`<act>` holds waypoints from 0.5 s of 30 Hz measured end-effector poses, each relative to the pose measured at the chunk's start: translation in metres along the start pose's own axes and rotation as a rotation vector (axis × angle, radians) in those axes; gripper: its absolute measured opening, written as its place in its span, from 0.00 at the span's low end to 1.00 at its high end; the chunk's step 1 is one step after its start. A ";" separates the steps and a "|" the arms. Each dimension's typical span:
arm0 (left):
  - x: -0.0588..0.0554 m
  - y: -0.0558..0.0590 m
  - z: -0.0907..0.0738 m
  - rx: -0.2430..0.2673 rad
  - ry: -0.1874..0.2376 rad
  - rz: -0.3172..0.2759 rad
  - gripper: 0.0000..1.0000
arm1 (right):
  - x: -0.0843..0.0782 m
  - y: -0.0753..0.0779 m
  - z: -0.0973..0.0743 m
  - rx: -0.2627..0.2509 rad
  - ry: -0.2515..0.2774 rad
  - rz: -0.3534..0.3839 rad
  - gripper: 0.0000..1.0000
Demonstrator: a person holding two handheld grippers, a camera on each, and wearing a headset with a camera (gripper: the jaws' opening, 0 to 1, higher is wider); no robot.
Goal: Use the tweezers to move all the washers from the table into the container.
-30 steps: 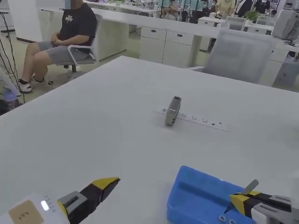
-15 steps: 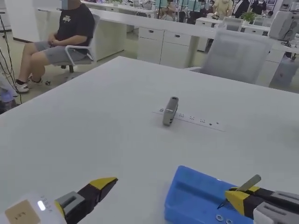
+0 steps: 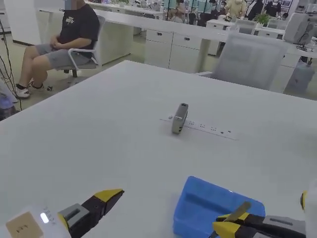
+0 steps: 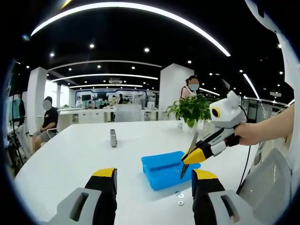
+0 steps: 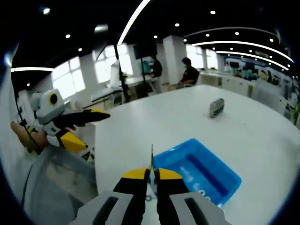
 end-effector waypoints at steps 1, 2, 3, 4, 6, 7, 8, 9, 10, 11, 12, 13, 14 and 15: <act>0.000 0.000 0.000 0.001 0.000 0.001 0.64 | -0.003 0.000 0.002 0.006 -0.010 0.000 0.03; 0.000 0.000 0.000 0.000 -0.001 -0.001 0.64 | -0.006 -0.001 0.006 0.011 -0.019 0.002 0.03; 0.000 0.000 0.000 0.000 -0.001 -0.002 0.64 | -0.009 -0.001 0.008 0.016 -0.028 0.004 0.03; 0.000 0.000 0.000 0.001 -0.002 -0.001 0.64 | -0.012 -0.001 0.011 0.022 -0.041 0.005 0.03; 0.000 0.000 0.000 0.000 -0.004 0.000 0.64 | -0.016 0.000 0.014 0.025 -0.057 0.003 0.03; 0.000 0.001 0.000 -0.001 -0.004 0.000 0.64 | -0.019 0.001 0.017 0.026 -0.068 0.003 0.03; 0.000 0.001 0.000 -0.002 -0.005 0.002 0.64 | -0.021 0.001 0.018 0.027 -0.075 0.002 0.03; 0.000 0.001 0.000 -0.001 -0.005 0.002 0.64 | -0.023 0.001 0.020 0.031 -0.083 0.000 0.03; 0.000 0.001 0.000 -0.002 -0.007 0.002 0.64 | -0.025 0.002 0.021 0.034 -0.088 0.003 0.03; -0.001 0.001 0.000 -0.003 -0.009 0.002 0.64 | -0.027 0.002 0.022 0.036 -0.096 0.003 0.03; -0.001 0.001 0.000 -0.003 -0.010 0.003 0.64 | -0.028 0.002 0.023 0.037 -0.099 0.003 0.03; -0.001 0.001 0.000 -0.003 -0.009 0.003 0.64 | -0.030 0.003 0.025 0.041 -0.106 0.004 0.03; -0.001 0.001 0.000 -0.002 -0.010 0.005 0.64 | -0.031 0.003 0.026 0.042 -0.112 0.002 0.03; 0.000 0.001 0.000 0.001 -0.010 0.007 0.64 | -0.032 0.003 0.026 0.041 -0.116 -0.001 0.03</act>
Point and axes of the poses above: the centre of the closed fingertips' face, and the gripper's own axes: z roughly forward along the fingers, y roughly to its right, x roughly out of its top, the point moved 3 cm from there along -z, roughly backward along the fingers, and after that the axes turned 6 degrees about x, right-handed, at the moved point
